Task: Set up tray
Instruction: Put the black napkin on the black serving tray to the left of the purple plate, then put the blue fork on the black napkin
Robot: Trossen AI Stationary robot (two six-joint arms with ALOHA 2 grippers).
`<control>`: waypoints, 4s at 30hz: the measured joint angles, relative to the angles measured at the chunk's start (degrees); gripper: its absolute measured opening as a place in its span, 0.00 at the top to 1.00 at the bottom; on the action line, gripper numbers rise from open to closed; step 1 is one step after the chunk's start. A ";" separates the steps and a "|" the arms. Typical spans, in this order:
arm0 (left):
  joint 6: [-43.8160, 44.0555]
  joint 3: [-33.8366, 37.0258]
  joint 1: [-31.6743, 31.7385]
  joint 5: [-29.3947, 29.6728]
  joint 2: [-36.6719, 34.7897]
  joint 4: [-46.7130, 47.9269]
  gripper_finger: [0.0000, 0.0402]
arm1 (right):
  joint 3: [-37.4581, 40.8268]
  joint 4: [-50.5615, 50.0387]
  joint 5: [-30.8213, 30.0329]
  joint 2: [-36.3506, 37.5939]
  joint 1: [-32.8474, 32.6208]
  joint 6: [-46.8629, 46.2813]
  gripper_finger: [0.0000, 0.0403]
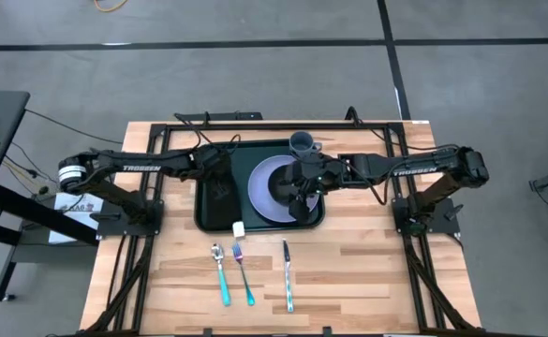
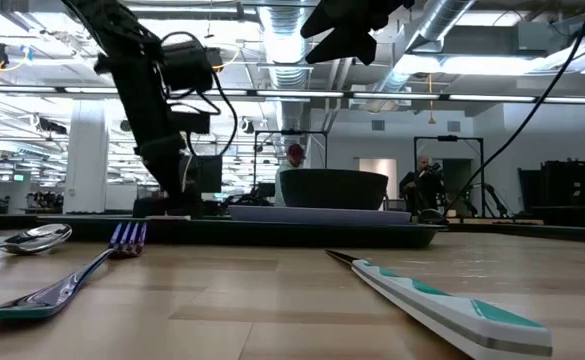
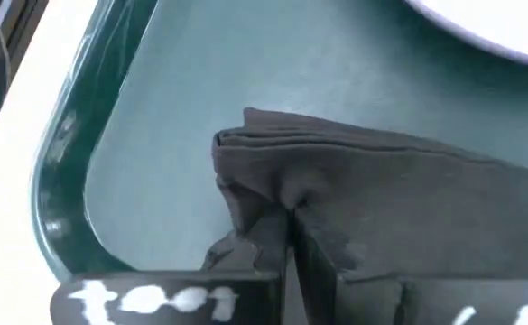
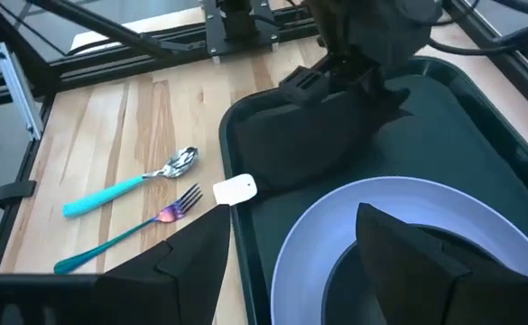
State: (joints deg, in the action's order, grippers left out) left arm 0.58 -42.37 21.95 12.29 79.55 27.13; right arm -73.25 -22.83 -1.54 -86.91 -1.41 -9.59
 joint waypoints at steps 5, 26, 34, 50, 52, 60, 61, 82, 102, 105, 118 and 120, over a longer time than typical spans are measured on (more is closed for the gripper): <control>-4.82 0.00 1.68 -0.48 3.73 -1.42 1.00 | 0.00 0.02 0.00 0.02 0.78 -0.96 0.43; -16.01 0.00 5.91 -0.26 5.00 -13.02 0.95 | 0.00 0.02 0.04 0.02 3.21 -1.02 0.43; -15.98 0.00 5.91 -0.16 5.00 -14.14 0.80 | 0.00 0.00 0.07 0.02 3.23 -1.00 0.43; 10.16 -12.17 4.87 -11.34 -4.20 7.53 0.69 | 0.00 -11.00 1.55 0.02 3.00 -9.54 0.43; 16.89 -13.24 3.49 -13.77 -6.72 10.03 0.70 | 0.00 -15.48 2.42 0.02 2.71 -14.64 0.43; 37.95 -13.42 -7.02 -15.10 -16.56 16.87 0.74 | 0.00 -26.33 0.98 0.02 -2.44 -29.54 0.43; 40.25 -13.42 -8.64 -15.03 -17.36 17.38 0.74 | 0.00 -26.57 0.57 0.02 -3.29 -29.96 0.43; 67.50 -13.42 -30.74 -10.44 -10.84 24.09 0.74 | 0.00 -26.96 -6.34 0.02 -9.86 -33.03 0.43; 90.31 -13.38 -50.94 2.02 -7.16 17.51 0.74 | 19.43 2.13 -7.61 13.72 -16.73 -20.62 0.43; 89.84 -13.38 -50.97 1.56 -6.89 14.39 0.74 | 26.01 8.90 -4.66 18.95 -16.91 -22.78 0.43; 106.63 -13.69 -51.84 1.49 8.45 -4.99 0.74 | 34.34 -6.14 -4.87 31.55 -18.07 -20.24 0.43; 108.42 -16.19 -51.71 1.43 12.15 -5.20 0.74 | 34.34 -8.30 -5.30 32.20 -17.99 -18.08 0.43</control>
State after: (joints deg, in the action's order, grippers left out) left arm 109.00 -58.56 -29.76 13.72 91.71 21.93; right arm -38.92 -31.13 -6.84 -54.72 -19.40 -27.67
